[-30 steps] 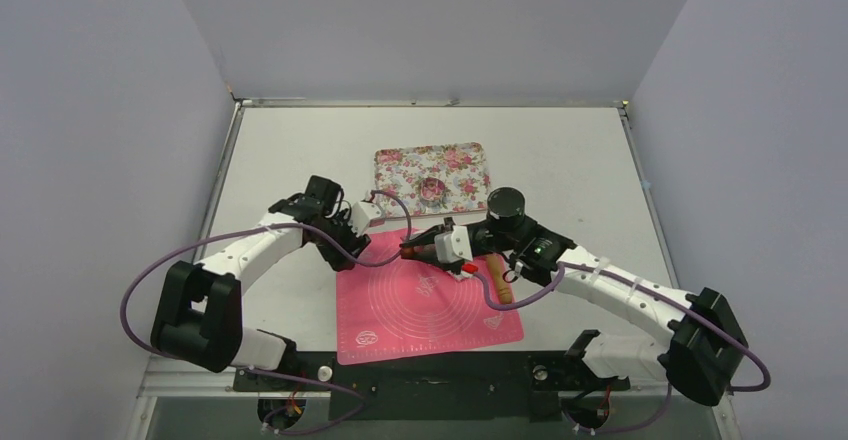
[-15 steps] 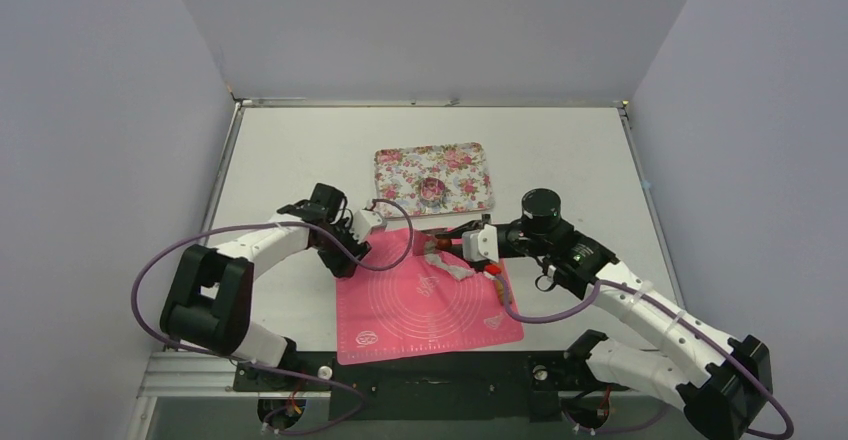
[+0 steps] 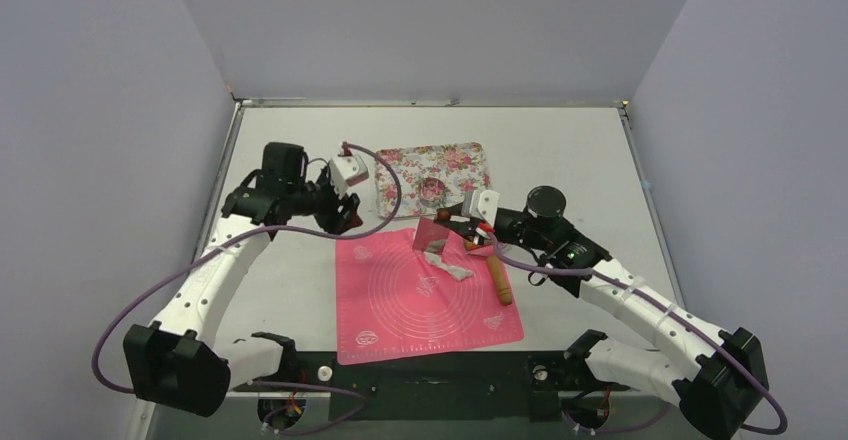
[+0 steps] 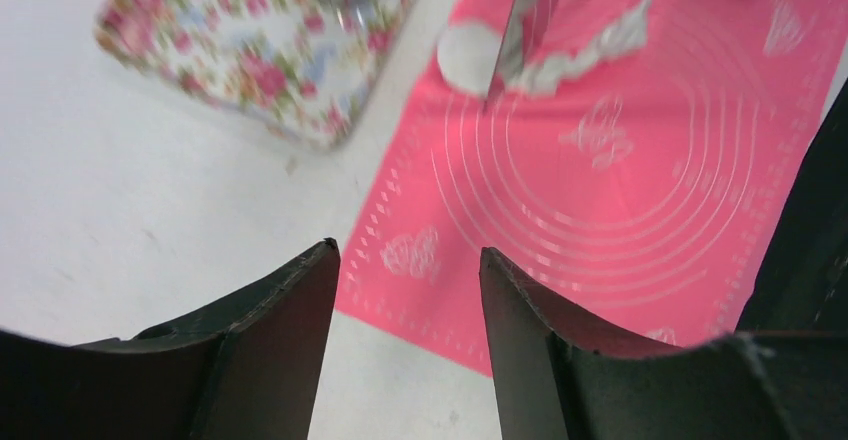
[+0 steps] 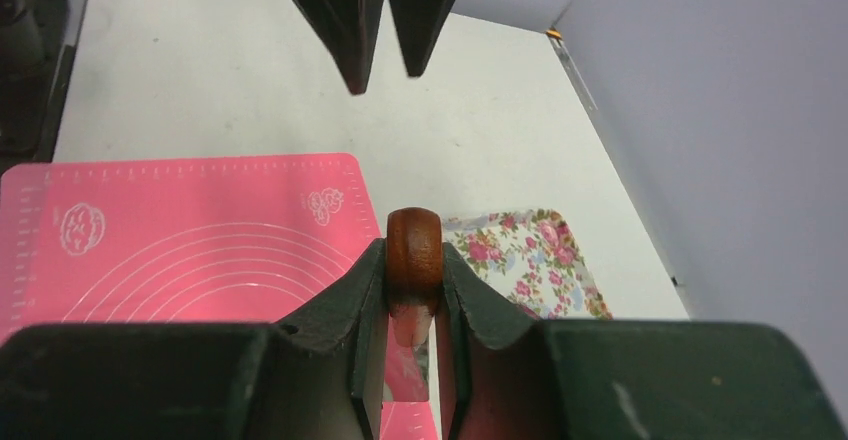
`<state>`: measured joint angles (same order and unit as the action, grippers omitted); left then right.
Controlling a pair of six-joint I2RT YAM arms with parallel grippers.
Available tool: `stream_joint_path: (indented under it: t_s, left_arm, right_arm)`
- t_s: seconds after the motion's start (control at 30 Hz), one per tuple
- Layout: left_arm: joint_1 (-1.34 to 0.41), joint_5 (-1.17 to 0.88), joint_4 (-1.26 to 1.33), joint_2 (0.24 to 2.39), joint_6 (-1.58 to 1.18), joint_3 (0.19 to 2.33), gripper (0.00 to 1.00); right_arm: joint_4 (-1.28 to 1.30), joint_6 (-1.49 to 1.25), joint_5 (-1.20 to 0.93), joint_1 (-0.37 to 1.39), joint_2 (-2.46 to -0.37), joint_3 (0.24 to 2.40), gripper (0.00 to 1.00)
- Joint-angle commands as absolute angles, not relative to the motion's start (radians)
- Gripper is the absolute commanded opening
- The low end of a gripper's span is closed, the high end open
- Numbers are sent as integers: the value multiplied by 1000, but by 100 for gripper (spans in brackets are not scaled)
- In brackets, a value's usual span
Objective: Roll out the dumpling wrappers from the dough
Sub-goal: Remove the dumpling wrapper from the work surface, then place the spatula on the work surface.
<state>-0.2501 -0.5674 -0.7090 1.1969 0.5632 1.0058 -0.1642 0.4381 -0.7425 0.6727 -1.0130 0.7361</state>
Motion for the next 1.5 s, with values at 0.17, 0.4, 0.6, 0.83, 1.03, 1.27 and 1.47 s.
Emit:
stream_joint_path:
  t_s: [0.17, 0.4, 0.6, 0.83, 1.03, 1.27, 1.47]
  left_arm:
    - [-351, -766, -650, 1262, 379, 1395, 55]
    - [-365, -817, -669, 1250, 372, 1426, 55]
    - [-379, -858, -683, 1243, 337, 1475, 56]
    - [-385, -835, -622, 1245, 269, 1489, 60]
    - [-426, -876, -506, 1275, 195, 1406, 61]
    - [-481, -816, -543, 1280, 235, 1413, 62]
    - [-670, -415, -655, 1211, 370, 1393, 62]
  right_arm:
    - [-357, 252, -357, 638, -1047, 848, 0]
    - [-319, 214, -517, 625, -1020, 933, 0]
    - [-410, 53, -509, 625, -1013, 953, 0]
    - [-608, -360, -208, 675, -1027, 852, 0]
    - [-667, -436, 12, 809, -1005, 762, 0]
    - [-688, -527, 248, 864, -985, 711, 0]
    - [-676, -590, 405, 865, -979, 693, 0]
